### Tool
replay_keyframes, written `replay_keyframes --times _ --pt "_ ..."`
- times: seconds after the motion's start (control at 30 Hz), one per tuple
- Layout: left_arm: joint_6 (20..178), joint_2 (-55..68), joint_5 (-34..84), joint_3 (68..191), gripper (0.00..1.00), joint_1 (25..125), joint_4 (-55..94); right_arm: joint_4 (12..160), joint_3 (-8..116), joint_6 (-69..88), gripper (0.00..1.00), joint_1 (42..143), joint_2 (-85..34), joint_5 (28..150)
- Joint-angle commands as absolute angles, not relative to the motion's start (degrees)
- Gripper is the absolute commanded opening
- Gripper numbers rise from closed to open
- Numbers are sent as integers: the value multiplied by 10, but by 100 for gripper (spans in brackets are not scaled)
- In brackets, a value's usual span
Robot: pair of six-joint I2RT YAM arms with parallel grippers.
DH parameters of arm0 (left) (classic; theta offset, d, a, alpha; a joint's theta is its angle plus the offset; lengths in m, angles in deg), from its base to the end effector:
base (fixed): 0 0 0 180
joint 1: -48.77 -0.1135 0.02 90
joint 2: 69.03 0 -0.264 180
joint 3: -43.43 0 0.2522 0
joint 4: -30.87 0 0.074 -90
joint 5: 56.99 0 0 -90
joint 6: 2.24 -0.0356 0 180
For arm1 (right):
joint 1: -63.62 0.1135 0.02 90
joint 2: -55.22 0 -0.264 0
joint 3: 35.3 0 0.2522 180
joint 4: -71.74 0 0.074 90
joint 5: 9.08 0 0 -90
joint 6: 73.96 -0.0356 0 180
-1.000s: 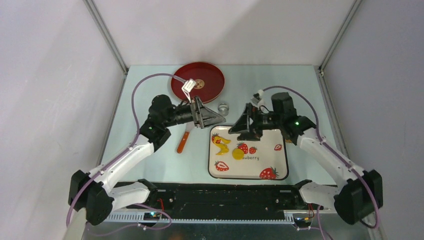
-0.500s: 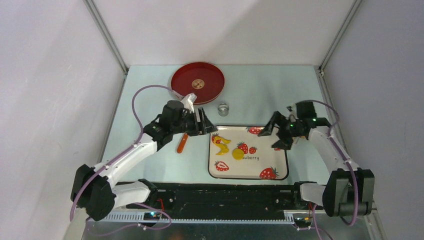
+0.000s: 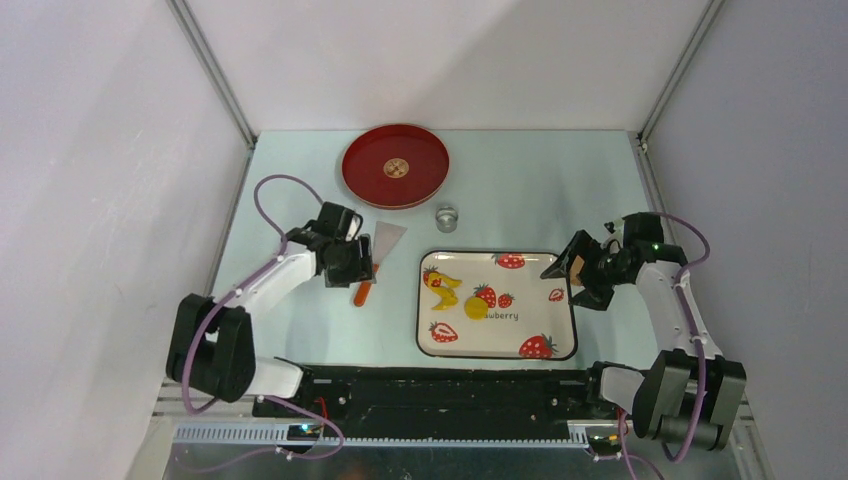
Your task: Roll out the dumpling wrappers from the dough
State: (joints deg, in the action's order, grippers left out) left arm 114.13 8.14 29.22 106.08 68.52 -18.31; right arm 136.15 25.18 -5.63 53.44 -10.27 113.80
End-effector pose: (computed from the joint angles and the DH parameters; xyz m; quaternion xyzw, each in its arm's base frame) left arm 0.2383 -0.0881 0.2095 -0.0487 0.9721 -0.1187 0.1966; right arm 0.1985 -0.0160 0.2344 0.2103 0.9213 0.2942 0.1426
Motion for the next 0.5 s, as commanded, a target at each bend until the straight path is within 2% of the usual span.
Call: replay_keyframes --times 0.0,0.47 --pt "1080 121 346 1095 67 671 -226 1360 256 -48 100 548 -107 1147" --pt "1040 291 334 1170 57 680 -227 1351 255 -60 99 576 -113 1156"
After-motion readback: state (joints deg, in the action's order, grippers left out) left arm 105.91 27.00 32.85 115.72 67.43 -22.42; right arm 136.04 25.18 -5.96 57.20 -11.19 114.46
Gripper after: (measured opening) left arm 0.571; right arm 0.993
